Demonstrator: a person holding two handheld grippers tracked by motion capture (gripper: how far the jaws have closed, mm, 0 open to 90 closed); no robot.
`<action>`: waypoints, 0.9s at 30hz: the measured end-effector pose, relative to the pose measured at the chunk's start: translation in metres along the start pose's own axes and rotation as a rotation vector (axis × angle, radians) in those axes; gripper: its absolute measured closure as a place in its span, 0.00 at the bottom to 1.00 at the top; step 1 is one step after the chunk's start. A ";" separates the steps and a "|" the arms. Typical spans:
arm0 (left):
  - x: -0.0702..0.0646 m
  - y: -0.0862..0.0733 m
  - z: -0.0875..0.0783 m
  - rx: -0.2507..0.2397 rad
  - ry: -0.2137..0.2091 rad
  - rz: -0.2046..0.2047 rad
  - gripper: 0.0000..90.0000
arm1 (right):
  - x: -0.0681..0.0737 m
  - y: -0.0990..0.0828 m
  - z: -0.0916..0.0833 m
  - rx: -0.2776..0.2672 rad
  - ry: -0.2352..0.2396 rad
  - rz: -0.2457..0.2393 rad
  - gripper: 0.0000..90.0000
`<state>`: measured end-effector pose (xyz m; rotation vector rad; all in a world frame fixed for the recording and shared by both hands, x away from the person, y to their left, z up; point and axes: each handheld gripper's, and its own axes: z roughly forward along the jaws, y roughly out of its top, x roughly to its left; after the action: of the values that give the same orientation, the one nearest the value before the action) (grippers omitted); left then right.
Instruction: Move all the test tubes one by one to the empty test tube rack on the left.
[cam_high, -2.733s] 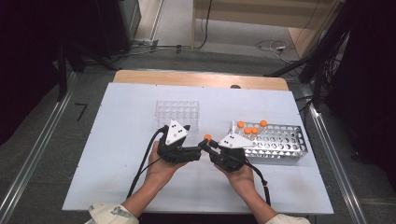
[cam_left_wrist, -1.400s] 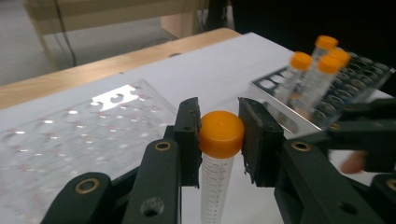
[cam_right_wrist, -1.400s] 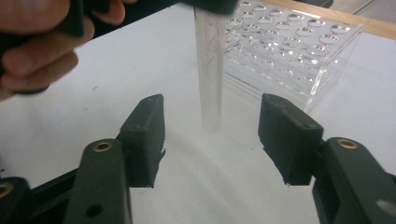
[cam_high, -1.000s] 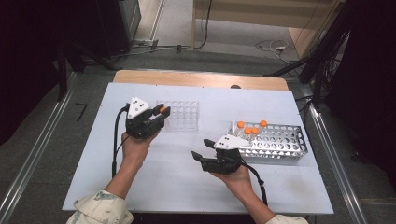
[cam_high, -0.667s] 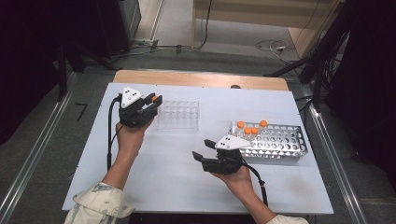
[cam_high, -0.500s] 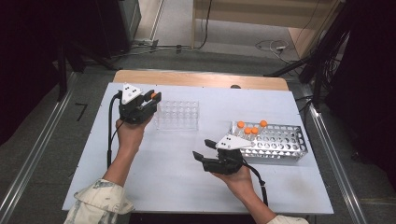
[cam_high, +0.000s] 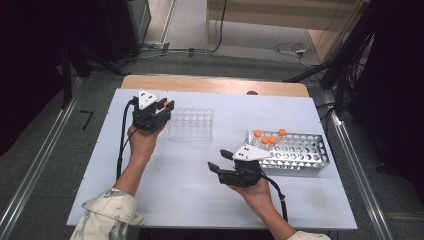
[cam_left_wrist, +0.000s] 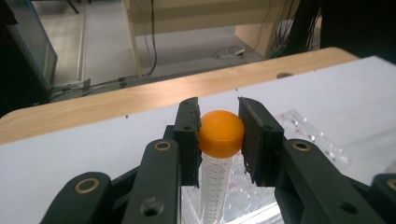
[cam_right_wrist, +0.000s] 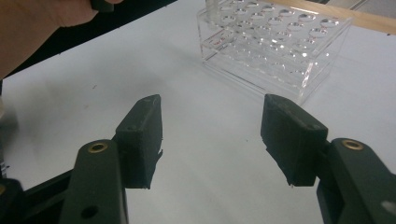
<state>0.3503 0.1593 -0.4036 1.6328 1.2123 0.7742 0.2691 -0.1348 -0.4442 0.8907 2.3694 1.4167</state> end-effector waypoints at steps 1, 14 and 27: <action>-0.002 -0.003 0.002 0.005 0.008 0.008 0.78 | 0.000 0.000 0.000 0.000 0.000 0.000 0.41; -0.004 -0.022 0.013 0.076 0.031 0.017 0.77 | -0.001 0.000 -0.001 -0.001 -0.001 0.004 0.41; -0.003 -0.022 0.010 0.096 0.027 -0.004 0.44 | -0.002 -0.001 -0.002 -0.006 -0.010 0.007 0.41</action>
<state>0.3508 0.1555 -0.4275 1.7025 1.2887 0.7477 0.2695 -0.1381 -0.4440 0.9026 2.3559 1.4184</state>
